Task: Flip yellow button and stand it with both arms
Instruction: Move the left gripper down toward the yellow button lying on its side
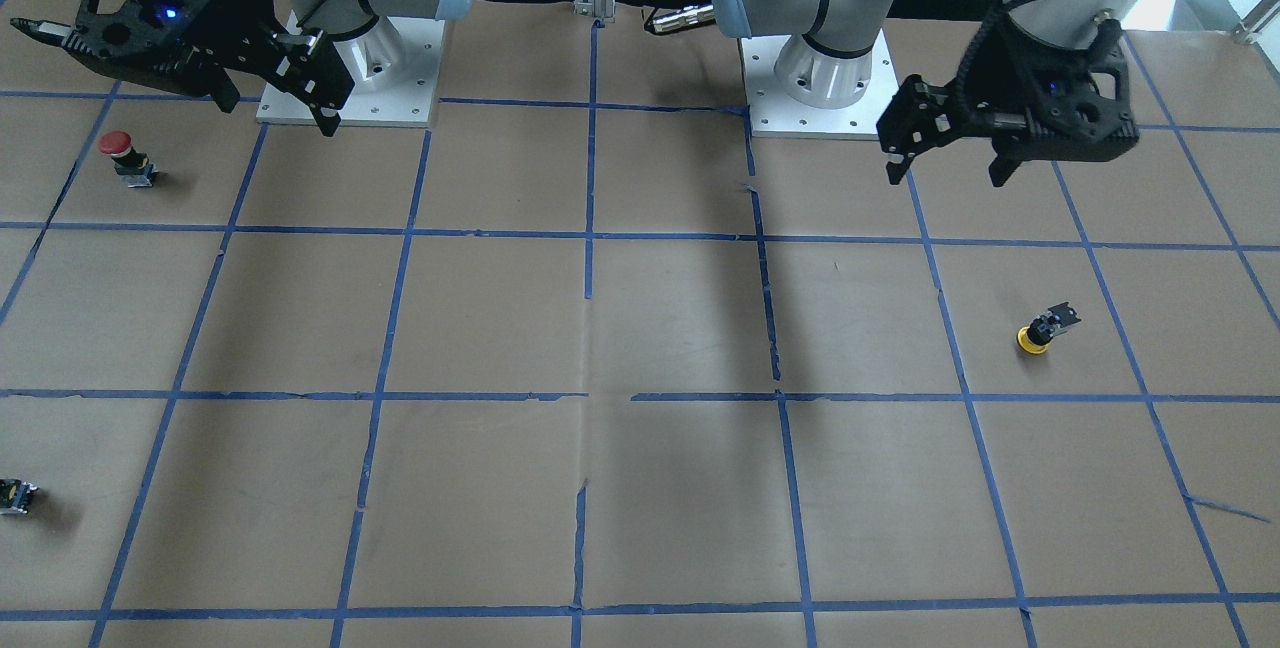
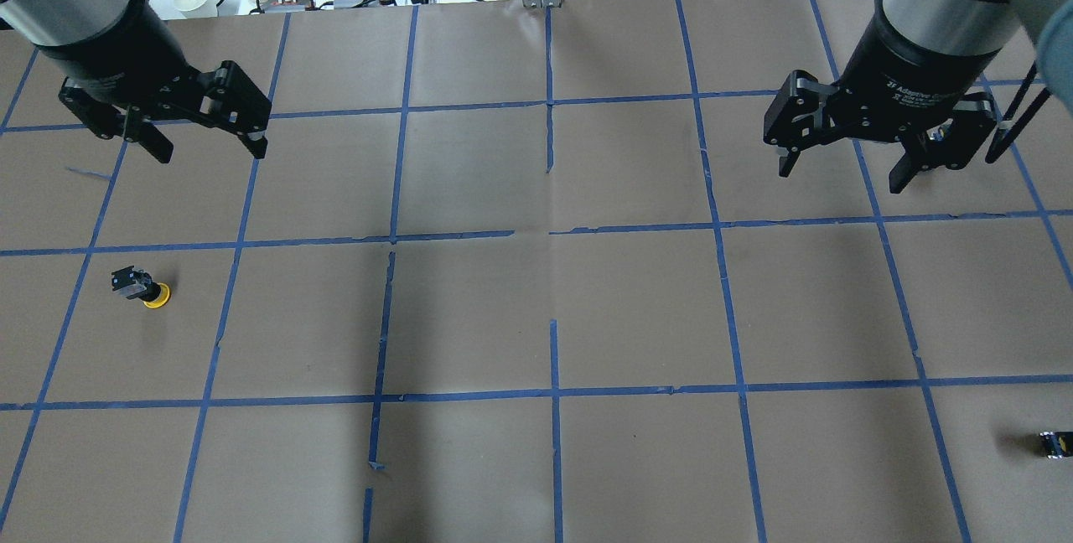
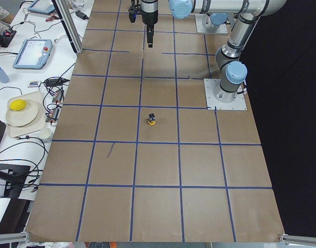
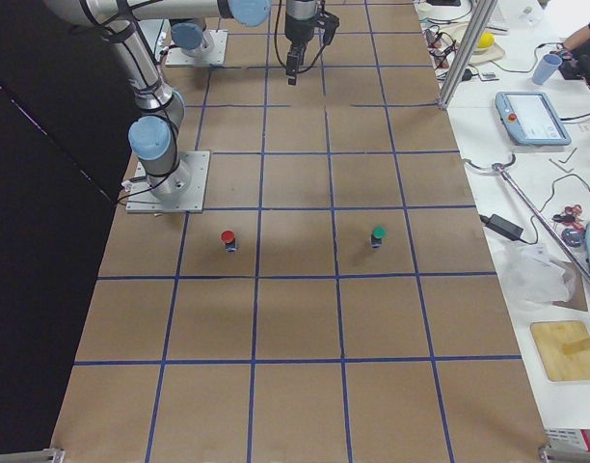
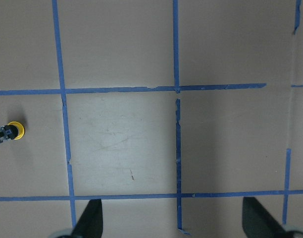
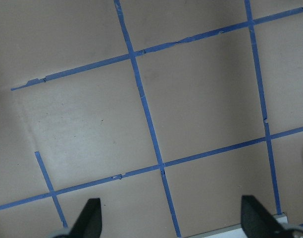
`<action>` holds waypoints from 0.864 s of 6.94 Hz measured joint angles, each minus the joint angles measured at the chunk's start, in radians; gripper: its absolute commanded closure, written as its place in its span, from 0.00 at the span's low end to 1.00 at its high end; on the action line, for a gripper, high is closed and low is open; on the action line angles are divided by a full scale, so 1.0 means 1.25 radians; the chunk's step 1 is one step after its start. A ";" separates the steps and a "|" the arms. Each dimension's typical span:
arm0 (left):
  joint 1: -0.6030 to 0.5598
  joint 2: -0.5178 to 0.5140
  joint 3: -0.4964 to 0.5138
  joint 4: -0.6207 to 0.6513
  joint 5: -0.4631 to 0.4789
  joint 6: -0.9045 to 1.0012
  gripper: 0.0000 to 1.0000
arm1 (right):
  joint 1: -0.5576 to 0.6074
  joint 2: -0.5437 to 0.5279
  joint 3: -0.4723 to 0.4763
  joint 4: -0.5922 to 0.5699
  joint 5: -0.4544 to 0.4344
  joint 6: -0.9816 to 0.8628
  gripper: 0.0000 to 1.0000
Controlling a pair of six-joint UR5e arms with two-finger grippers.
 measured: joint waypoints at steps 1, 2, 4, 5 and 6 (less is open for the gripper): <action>0.068 -0.006 -0.026 0.026 -0.001 0.057 0.01 | 0.000 0.000 0.003 0.000 -0.002 -0.002 0.00; 0.137 -0.015 -0.066 0.083 -0.001 0.118 0.01 | 0.000 -0.003 0.012 -0.001 -0.004 -0.004 0.00; 0.248 -0.046 -0.163 0.225 -0.001 0.244 0.01 | 0.000 -0.011 0.029 -0.008 -0.004 -0.006 0.00; 0.298 -0.074 -0.205 0.300 -0.004 0.300 0.01 | 0.000 -0.013 0.032 -0.009 -0.005 -0.005 0.00; 0.339 -0.109 -0.238 0.368 -0.007 0.335 0.01 | 0.000 -0.013 0.033 -0.008 -0.006 -0.006 0.00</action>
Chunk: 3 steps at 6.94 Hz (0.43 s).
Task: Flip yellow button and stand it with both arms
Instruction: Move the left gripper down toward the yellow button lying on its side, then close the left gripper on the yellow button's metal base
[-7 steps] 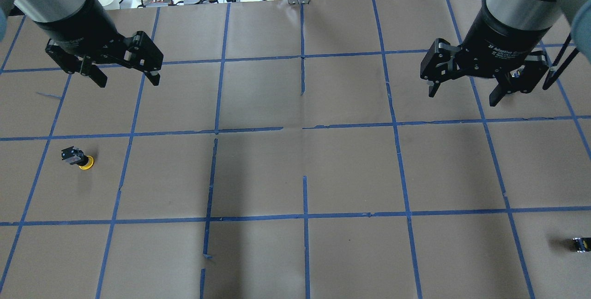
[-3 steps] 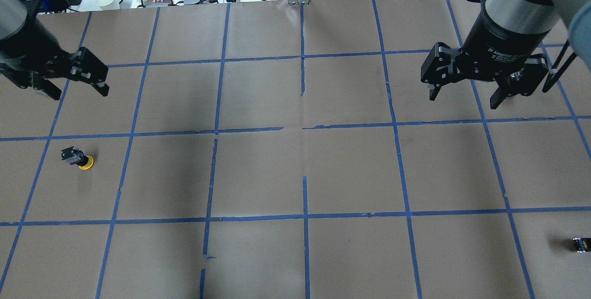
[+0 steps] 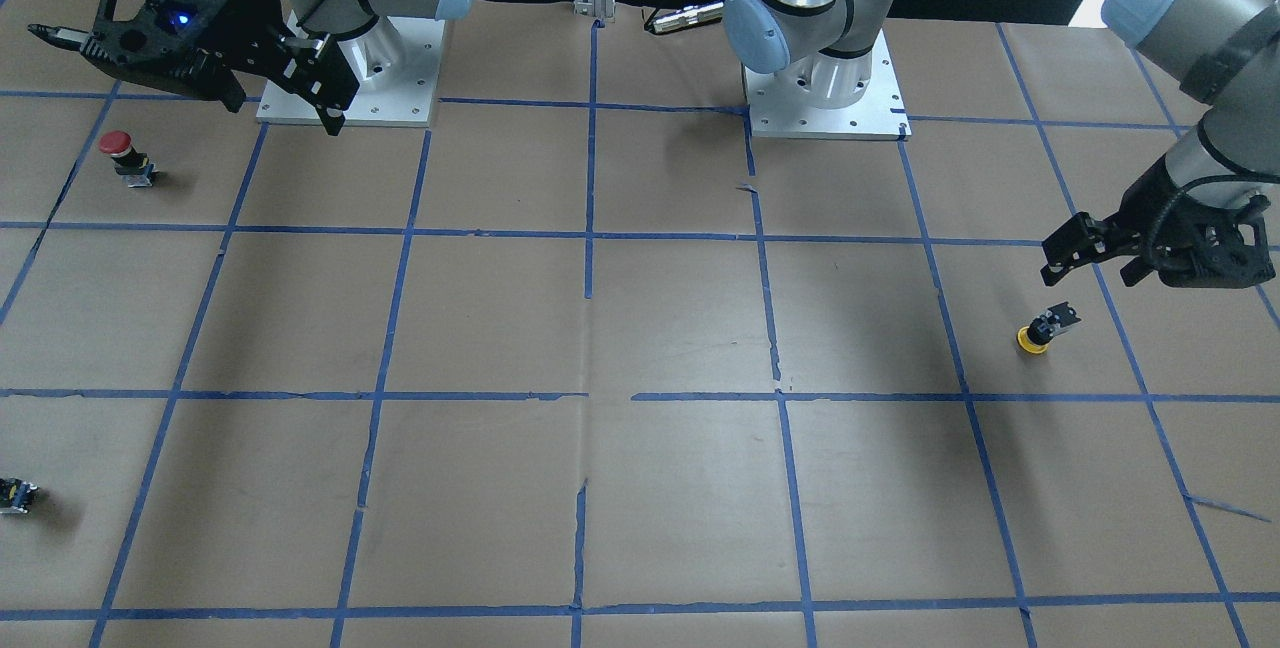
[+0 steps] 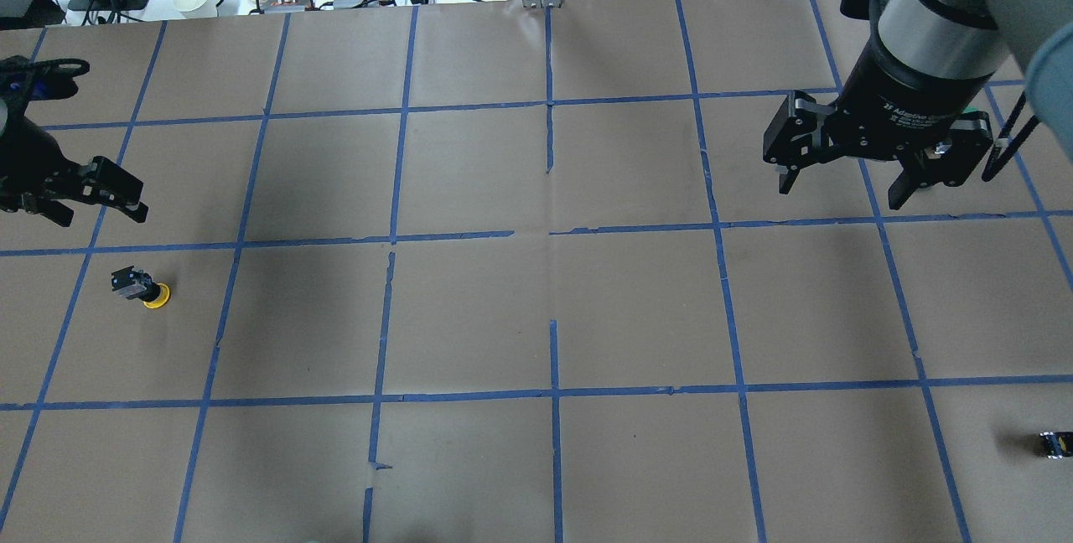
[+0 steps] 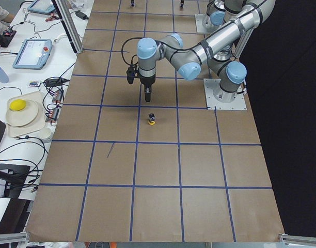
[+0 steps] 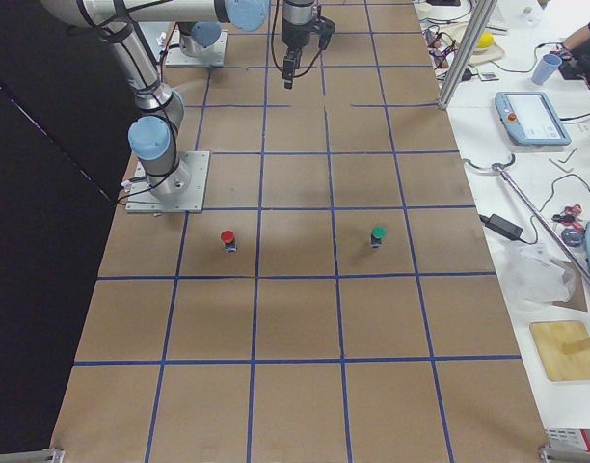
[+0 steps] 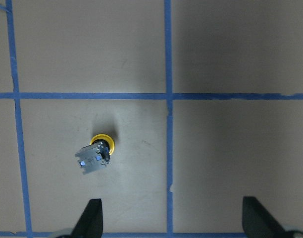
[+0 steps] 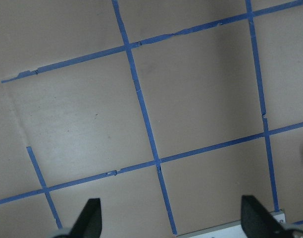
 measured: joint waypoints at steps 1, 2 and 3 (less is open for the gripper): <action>0.026 -0.030 -0.023 0.046 -0.001 0.015 0.01 | 0.000 0.000 0.000 0.000 0.000 -0.001 0.00; 0.039 -0.053 -0.038 0.083 -0.001 0.019 0.01 | 0.000 0.000 0.001 0.001 -0.001 -0.001 0.00; 0.044 -0.076 -0.048 0.121 -0.001 0.017 0.01 | 0.000 0.000 0.001 0.001 -0.001 -0.001 0.00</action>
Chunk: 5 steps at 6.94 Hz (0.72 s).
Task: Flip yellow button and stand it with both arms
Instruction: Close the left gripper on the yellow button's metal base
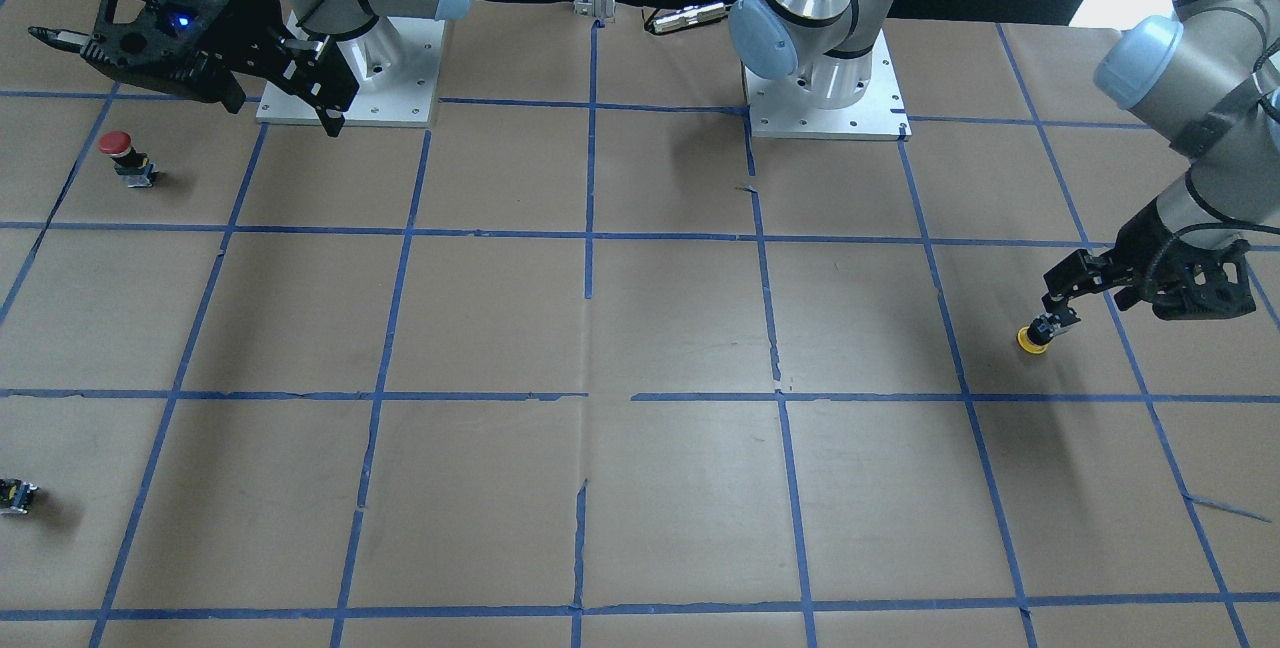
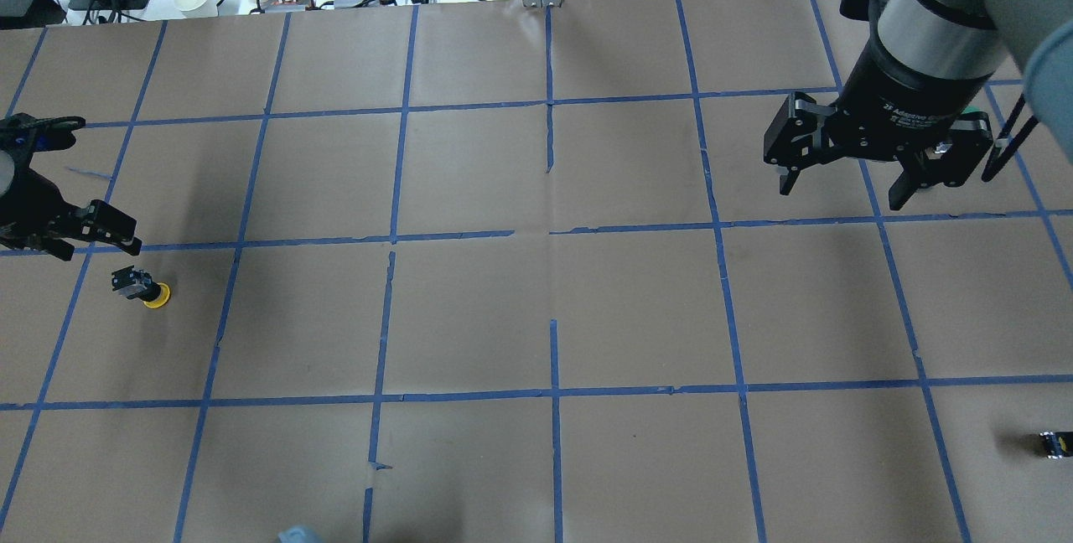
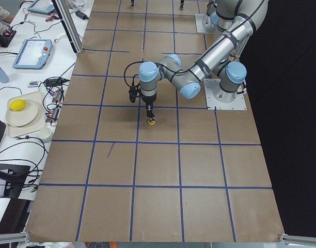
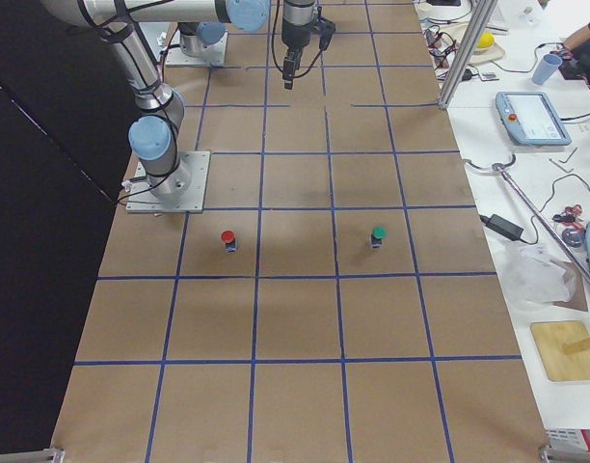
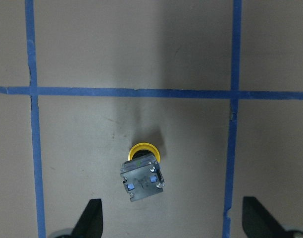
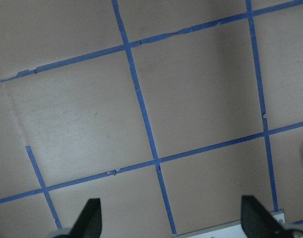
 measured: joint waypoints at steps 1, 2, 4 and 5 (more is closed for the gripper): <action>0.002 -0.019 -0.006 0.023 -0.002 -0.014 0.01 | 0.000 -0.001 0.001 0.001 0.000 0.000 0.00; 0.003 -0.035 -0.008 0.035 -0.008 -0.035 0.02 | 0.000 -0.001 0.002 0.001 0.000 0.001 0.00; 0.004 -0.061 -0.006 0.045 -0.016 -0.056 0.04 | 0.000 0.000 0.002 0.000 0.000 0.001 0.00; 0.004 -0.071 -0.004 0.046 -0.016 -0.058 0.10 | 0.000 0.000 0.003 0.000 -0.001 0.001 0.00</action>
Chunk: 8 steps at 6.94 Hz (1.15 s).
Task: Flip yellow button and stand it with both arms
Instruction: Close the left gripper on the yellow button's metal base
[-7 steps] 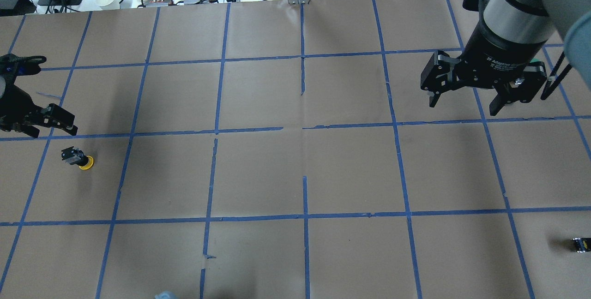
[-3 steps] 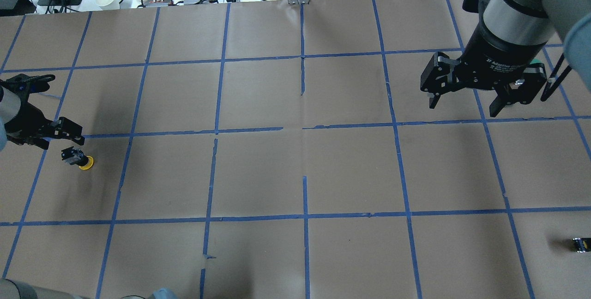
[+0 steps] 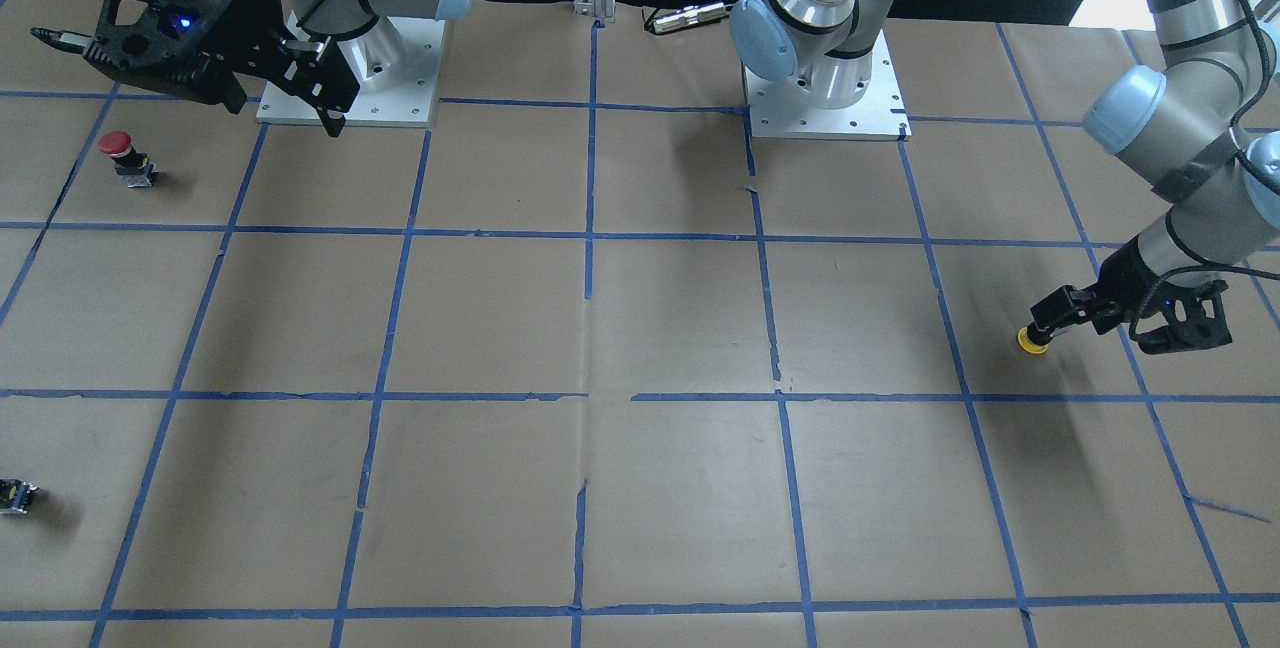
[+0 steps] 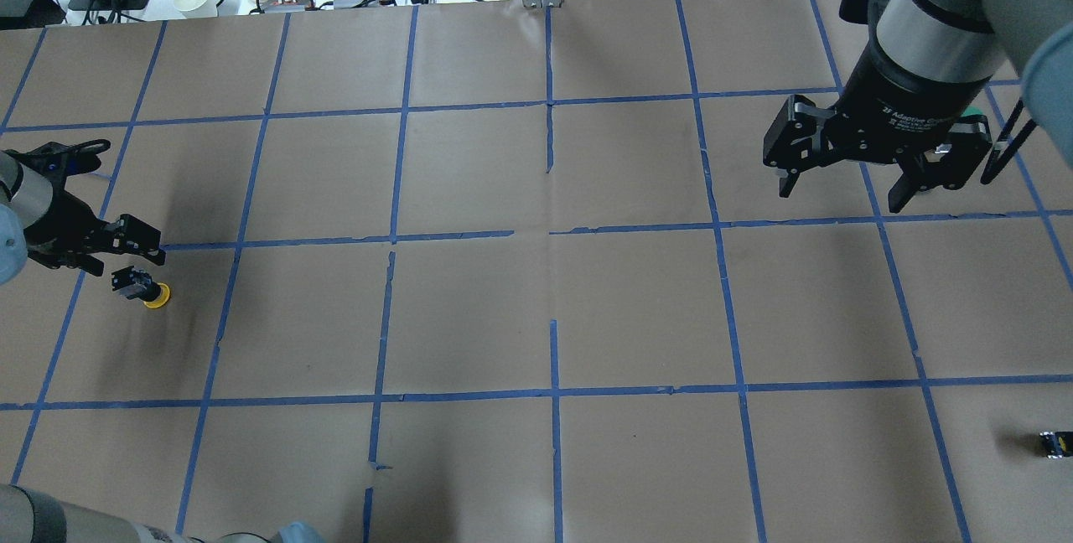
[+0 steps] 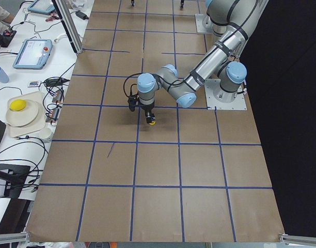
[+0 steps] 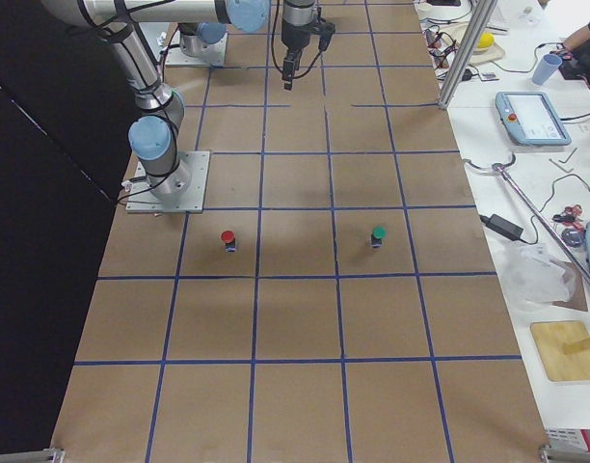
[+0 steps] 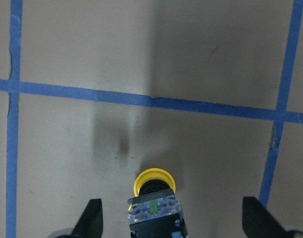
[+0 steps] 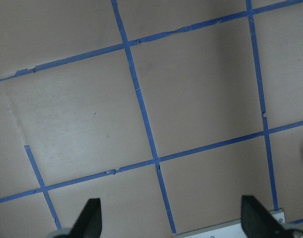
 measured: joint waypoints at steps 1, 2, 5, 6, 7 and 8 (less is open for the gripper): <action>0.000 -0.005 -0.002 0.002 0.002 -0.004 0.10 | 0.000 0.000 0.000 0.001 0.000 0.000 0.00; 0.000 -0.006 -0.006 0.004 0.003 -0.008 0.11 | 0.000 -0.001 0.000 0.002 -0.001 0.000 0.00; 0.000 -0.006 -0.013 0.007 0.005 -0.009 0.14 | 0.000 -0.001 0.000 0.004 0.000 0.000 0.00; 0.003 -0.005 -0.014 0.007 0.005 -0.007 0.15 | 0.000 -0.002 0.000 0.003 0.000 0.000 0.00; 0.010 -0.005 -0.015 0.006 0.006 -0.006 0.19 | 0.000 -0.002 0.000 0.002 0.000 0.000 0.00; 0.016 -0.004 -0.017 0.006 0.006 -0.007 0.25 | 0.000 -0.001 0.000 0.000 0.001 0.000 0.00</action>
